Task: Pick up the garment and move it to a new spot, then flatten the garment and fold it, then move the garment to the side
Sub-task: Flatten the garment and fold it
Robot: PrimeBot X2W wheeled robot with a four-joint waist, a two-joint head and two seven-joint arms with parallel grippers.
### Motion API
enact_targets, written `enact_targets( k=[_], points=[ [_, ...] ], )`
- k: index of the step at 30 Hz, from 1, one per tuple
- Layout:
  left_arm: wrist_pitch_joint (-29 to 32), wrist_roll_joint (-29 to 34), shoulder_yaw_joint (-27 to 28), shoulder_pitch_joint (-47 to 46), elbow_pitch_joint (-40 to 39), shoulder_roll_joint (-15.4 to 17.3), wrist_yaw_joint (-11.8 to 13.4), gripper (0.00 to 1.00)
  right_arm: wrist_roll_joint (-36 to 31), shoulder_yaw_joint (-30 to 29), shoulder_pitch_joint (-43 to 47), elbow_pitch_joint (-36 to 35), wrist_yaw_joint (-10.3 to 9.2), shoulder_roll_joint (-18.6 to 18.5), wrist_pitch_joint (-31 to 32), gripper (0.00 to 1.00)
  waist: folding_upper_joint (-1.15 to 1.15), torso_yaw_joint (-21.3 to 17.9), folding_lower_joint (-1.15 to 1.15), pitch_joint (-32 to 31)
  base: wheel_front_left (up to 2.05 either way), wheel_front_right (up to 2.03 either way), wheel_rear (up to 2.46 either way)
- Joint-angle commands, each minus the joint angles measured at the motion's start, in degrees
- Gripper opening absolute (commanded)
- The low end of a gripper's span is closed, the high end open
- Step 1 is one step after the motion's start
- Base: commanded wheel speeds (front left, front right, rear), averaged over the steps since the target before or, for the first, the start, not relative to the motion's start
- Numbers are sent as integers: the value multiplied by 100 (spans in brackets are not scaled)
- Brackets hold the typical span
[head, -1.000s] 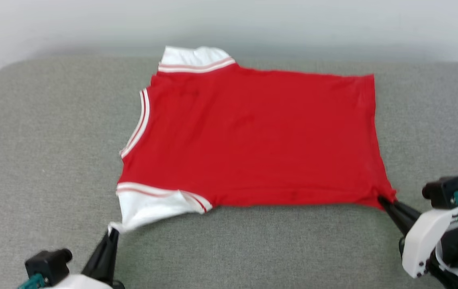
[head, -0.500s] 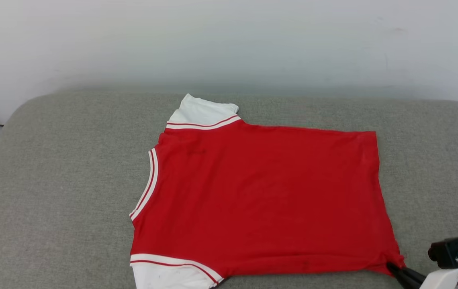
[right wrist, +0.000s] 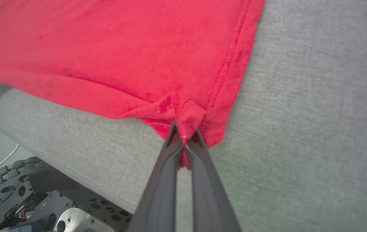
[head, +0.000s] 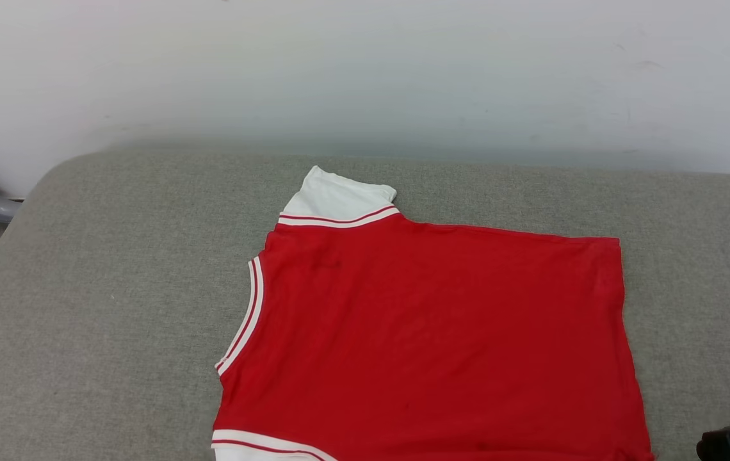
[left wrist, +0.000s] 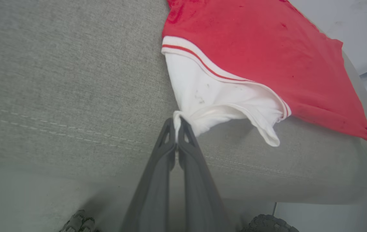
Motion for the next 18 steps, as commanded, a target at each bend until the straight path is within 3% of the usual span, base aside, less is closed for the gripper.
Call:
enact_targets(
  k=[1, 8, 18],
  points=[
    [-52, 56, 28, -29, -15, 25, 21, 0, 12, -30, 81, -44, -9, 57, 13, 0, 0, 2, 0, 0, 0, 0, 0],
    [-275, 333, 100, -377, -141, 109, 65, 0, -106, -250, -36, -192, -9, 229, -21, 0, 0, -59, 0, 15, 0, 0, 0],
    [-164, 737, 101, -1327, -87, 415, -102, 0, -81, -371, -372, -294, -8, 335, 94, 0, 0, -217, 0, 161, 0, 0, 0]
  ],
)
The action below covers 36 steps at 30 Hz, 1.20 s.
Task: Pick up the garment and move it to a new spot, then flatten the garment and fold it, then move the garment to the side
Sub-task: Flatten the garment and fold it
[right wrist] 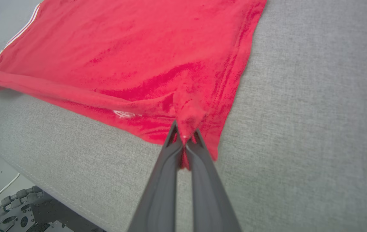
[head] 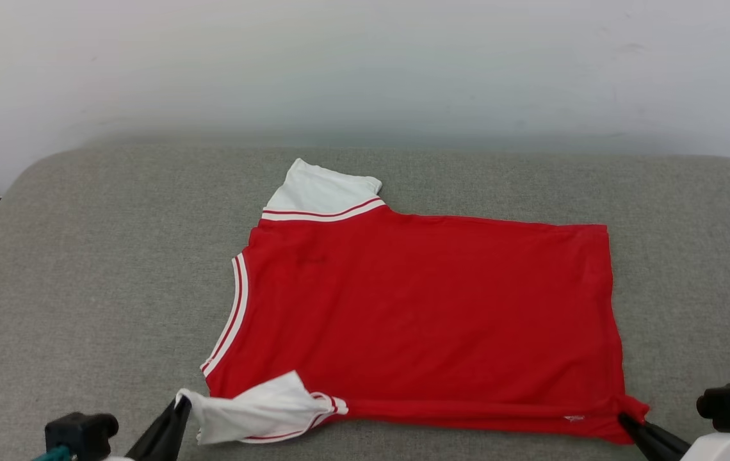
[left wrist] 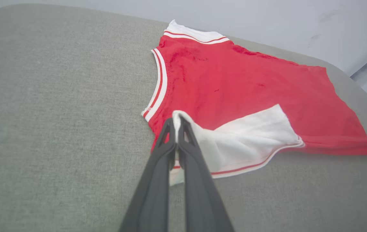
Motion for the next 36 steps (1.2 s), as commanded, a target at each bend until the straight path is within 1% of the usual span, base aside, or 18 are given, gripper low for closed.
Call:
enact_targets(
  k=[1, 3, 8, 16, 20, 28, 34, 36],
  points=[
    [23, 53, -3, -174, 10, 51, -54, 0, 5, -5, -105, -25, -7, 24, 24, 0, 0, -40, 0, 55, 0, 0, 0],
    [77, 96, 0, -425, 57, 103, -122, 0, 17, 20, -222, -40, -7, 33, 58, 0, 0, -84, 0, 122, 0, 0, 0],
    [143, 203, -20, -1159, 328, 105, -303, 0, 9, 84, -544, -14, -7, 26, 122, 0, 0, -160, 0, 363, 0, 0, 0],
    [318, 358, -173, -2330, 1050, 95, -715, 0, 46, 205, -1176, 90, -7, 16, 241, 0, 0, -270, 0, 798, 0, 0, 0],
    [402, 451, -280, -2808, 1456, 94, -874, 0, -12, 321, -1586, 200, -7, 44, 322, 0, 0, -351, 0, 1038, 0, 0, 0],
    [429, 478, -447, -3534, 2202, -14, -1074, 0, -132, 560, -2376, 594, -7, 63, 308, 0, 0, -380, 0, 1533, 0, 0, 0],
    [337, 474, -625, -3938, 2801, -165, -1159, 0, -318, 673, -2806, 972, -7, 41, 245, 0, 0, -360, 0, 1809, 0, 0, 0],
    [279, 459, -693, -4033, 3001, -211, -1174, 0, -311, 722, -2874, 1056, -7, 90, 229, 0, 0, -358, 0, 1844, 0, 0, 0]
  ],
)
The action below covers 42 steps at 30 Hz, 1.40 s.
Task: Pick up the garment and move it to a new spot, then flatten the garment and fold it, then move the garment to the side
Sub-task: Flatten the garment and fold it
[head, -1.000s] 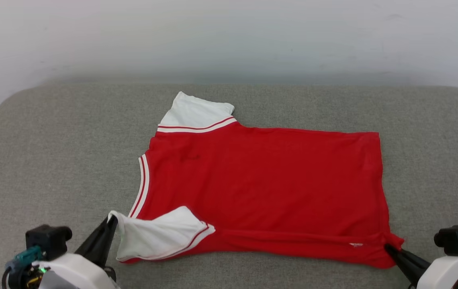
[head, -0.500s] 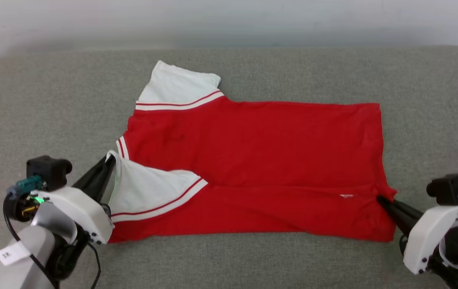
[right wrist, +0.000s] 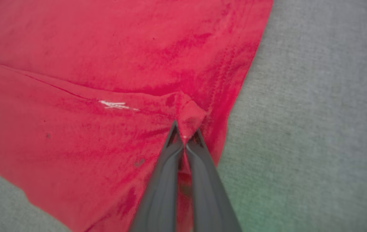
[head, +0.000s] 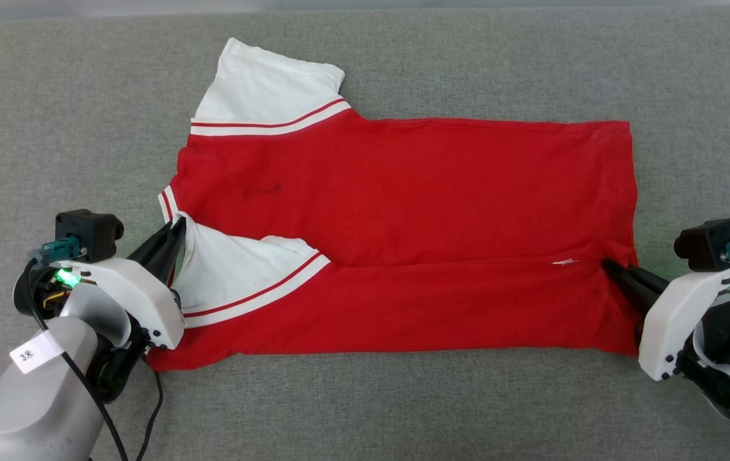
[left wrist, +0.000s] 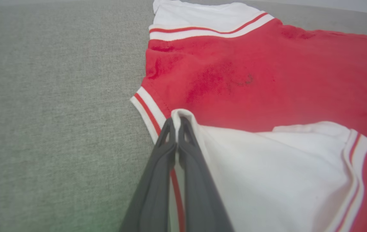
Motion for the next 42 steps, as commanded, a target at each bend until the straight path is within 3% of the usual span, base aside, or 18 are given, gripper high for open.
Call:
enact_targets(
  k=[1, 7, 8, 9, 10, 17, 23, 29, 42],
  points=[
    [-67, -6, -42, -102, 131, -28, -20, 0, 0, 40, -91, 57, -7, 53, -34, 0, 0, 4, -1, 26, 0, 0, 0],
    [-222, -28, -291, -211, 595, -123, -47, 0, 106, 201, -63, 227, -6, 92, -85, 0, 0, 27, -1, -90, 0, 0, 0],
    [-249, -52, -308, -219, 665, -147, -44, 0, 118, 195, -25, 243, -6, 88, -100, 35, 0, 44, -1, -137, 0, 0, 0],
    [-266, -71, -334, -230, 720, -155, -47, 36, 140, 184, 13, 251, -7, 87, -119, 89, 0, 55, -1, -190, 0, 0, 0],
    [-268, -67, -369, -240, 786, -158, -49, 100, 159, 152, 45, 247, -6, 86, -159, 100, 0, 64, -1, -249, 0, 0, 0],
    [-188, -154, -498, -352, 942, -101, -53, 100, 207, -78, 293, 54, -7, 7, -287, 100, 0, 176, -1, -621, 0, 0, 0],
    [472, -306, -768, -496, 712, 177, -56, 100, 127, -349, 582, -210, -6, -33, -239, 100, 0, 278, -1, -926, 0, 0, 0],
    [1856, -754, -1293, -704, 67, 609, -57, 100, 18, -525, 786, -448, -6, 55, -82, 100, 0, 323, -1, -1127, 0, 0, 0],
    [3669, -1483, -2046, -860, -623, 1173, -57, 100, -97, -645, 849, -622, -6, 183, 62, 100, 0, 264, -1, -1124, 0, 0, 0]
  ],
)
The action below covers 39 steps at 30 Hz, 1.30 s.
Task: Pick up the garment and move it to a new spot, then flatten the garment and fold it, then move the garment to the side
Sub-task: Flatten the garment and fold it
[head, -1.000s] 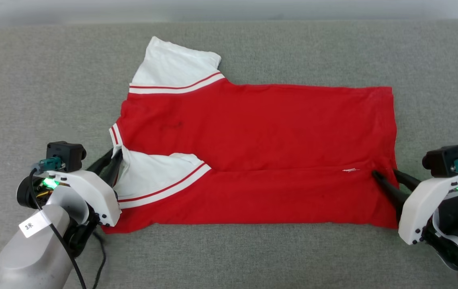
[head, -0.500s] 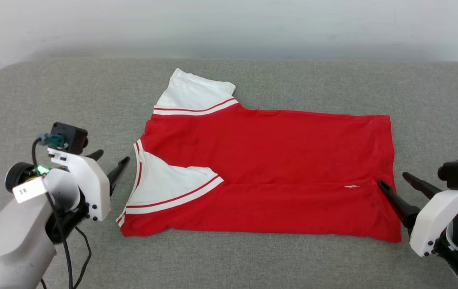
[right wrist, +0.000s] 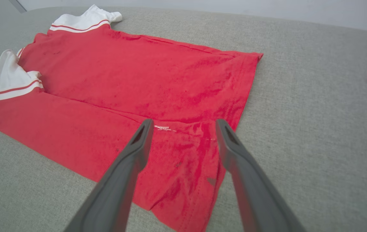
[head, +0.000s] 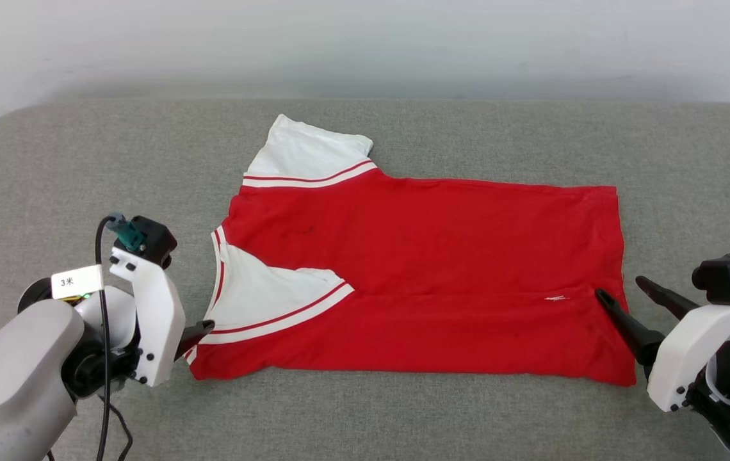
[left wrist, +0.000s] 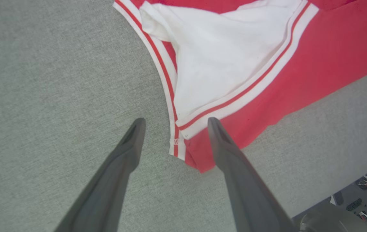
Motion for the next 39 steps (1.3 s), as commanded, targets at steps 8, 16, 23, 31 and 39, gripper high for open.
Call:
enact_targets(
  k=[8, 16, 23, 31, 39],
  points=[
    [226, -129, -362, 44, 83, 108, -3, 100, -77, -25, -60, -44, -5, 98, 19, 100, 0, -118, 1, 178, 0, 0, 0],
    [417, -320, -813, 205, 310, 37, -3, 100, -118, -12, -196, -36, -5, 145, 0, 100, 0, -214, 1, 361, 0, 0, 0],
    [330, -483, -1167, 322, 652, -151, -3, 0, -104, 29, -329, -29, -5, 129, 32, 100, 0, -275, 1, 400, 0, 0, 0],
    [-81, -423, -1417, -4, 398, 18, -5, 0, -84, -93, -428, -218, -5, -270, 344, 100, 0, -212, 1, 159, 0, 0, 0],
    [-588, -379, -1513, -258, 81, 255, -4, 0, 185, -51, -450, -573, -5, -993, 1764, 100, 0, -115, 1, 19, 0, 0, 0]
  ],
)
